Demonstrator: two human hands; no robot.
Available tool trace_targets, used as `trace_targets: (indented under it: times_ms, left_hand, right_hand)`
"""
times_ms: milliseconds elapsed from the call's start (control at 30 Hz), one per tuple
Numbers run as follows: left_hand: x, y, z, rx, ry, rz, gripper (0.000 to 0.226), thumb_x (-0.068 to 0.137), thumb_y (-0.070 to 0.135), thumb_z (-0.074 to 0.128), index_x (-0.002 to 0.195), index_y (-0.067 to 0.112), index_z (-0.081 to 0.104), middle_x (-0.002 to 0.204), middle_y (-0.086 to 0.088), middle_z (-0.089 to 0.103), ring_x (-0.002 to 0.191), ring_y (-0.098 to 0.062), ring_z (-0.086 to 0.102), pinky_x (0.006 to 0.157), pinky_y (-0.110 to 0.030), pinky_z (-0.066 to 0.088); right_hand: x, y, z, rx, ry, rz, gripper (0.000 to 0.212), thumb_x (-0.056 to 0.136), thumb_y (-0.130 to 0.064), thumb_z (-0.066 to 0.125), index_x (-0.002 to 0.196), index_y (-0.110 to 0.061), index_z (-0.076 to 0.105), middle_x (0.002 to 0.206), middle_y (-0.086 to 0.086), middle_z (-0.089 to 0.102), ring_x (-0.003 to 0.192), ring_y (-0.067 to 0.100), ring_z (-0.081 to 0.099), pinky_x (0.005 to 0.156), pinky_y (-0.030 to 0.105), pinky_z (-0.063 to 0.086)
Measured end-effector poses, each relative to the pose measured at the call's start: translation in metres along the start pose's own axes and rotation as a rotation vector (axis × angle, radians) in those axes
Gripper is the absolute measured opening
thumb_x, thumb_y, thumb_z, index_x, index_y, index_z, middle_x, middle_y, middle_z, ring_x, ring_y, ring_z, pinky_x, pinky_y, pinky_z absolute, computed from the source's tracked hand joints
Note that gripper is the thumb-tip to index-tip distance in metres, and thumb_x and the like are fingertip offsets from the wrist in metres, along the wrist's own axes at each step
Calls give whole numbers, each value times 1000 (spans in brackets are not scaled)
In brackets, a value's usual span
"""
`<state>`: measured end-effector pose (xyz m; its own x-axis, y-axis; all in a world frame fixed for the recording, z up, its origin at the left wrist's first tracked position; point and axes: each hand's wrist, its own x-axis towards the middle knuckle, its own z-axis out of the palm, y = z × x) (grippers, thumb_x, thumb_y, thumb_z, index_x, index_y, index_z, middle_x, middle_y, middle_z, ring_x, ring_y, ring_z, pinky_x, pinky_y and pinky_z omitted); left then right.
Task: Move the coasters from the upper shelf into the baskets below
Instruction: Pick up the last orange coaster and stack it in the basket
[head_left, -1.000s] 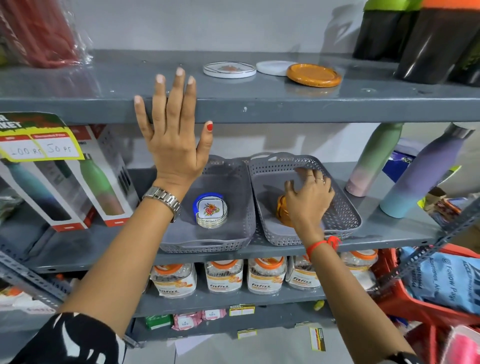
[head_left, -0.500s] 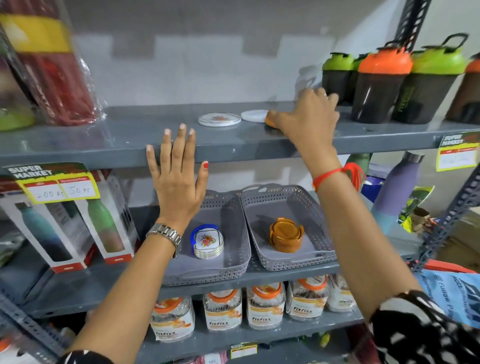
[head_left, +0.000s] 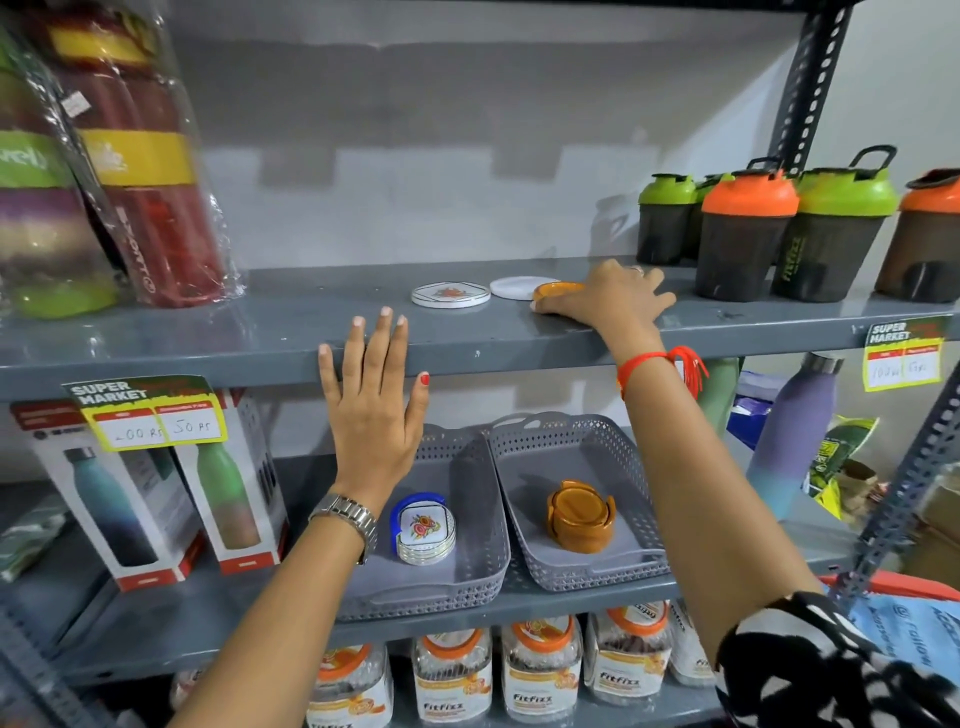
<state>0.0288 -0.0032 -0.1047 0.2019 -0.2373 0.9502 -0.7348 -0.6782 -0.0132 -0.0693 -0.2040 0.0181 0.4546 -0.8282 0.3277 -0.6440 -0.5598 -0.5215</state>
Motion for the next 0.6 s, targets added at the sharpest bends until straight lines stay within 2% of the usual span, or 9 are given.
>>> trace_targets:
  times_ms: [133, 233, 367, 467, 600]
  left_hand:
    - [0, 0, 1, -13, -3, -6, 51, 101, 35, 28, 145, 9, 29, 150, -9, 33, 141, -27, 21, 117, -44, -1]
    - [0, -1, 1, -6, -3, -8, 51, 100, 33, 30, 145, 9, 28, 150, -8, 32, 141, -26, 20, 117, -44, -1]
    - [0, -1, 2, 13, 0, -5, 51, 99, 32, 32, 145, 9, 29, 149, -10, 34, 140, -27, 21, 116, -45, 0]
    - [0, -1, 4, 39, -5, -1, 52, 100, 33, 29, 145, 10, 26, 150, -10, 33, 140, -28, 21, 116, -45, 1]
    - [1, -2, 5, 17, 4, 0, 52, 99, 34, 29, 146, 11, 26, 151, -7, 30, 141, -26, 20, 117, -44, -1]
  right_hand:
    - [-11, -2, 4, 94, 136, -76, 86, 52, -68, 75, 111, -7, 61, 128, 15, 54, 123, 35, 39, 97, 50, 31]
    - [-24, -5, 6, 158, 166, -156, 87, 52, -72, 73, 108, -6, 62, 126, 14, 54, 121, 35, 42, 95, 52, 33]
    - [-43, -12, 7, 308, 210, -312, 81, 56, -61, 78, 117, -11, 58, 124, 10, 48, 119, 31, 46, 95, 45, 36]
    - [-65, -18, 7, 480, 278, -424, 96, 56, -53, 83, 134, -8, 48, 129, 11, 43, 119, 28, 46, 100, 45, 39]
    - [-93, -24, 3, 644, 444, -570, 96, 58, -43, 86, 134, -1, 47, 128, 19, 44, 111, 27, 50, 96, 47, 45]
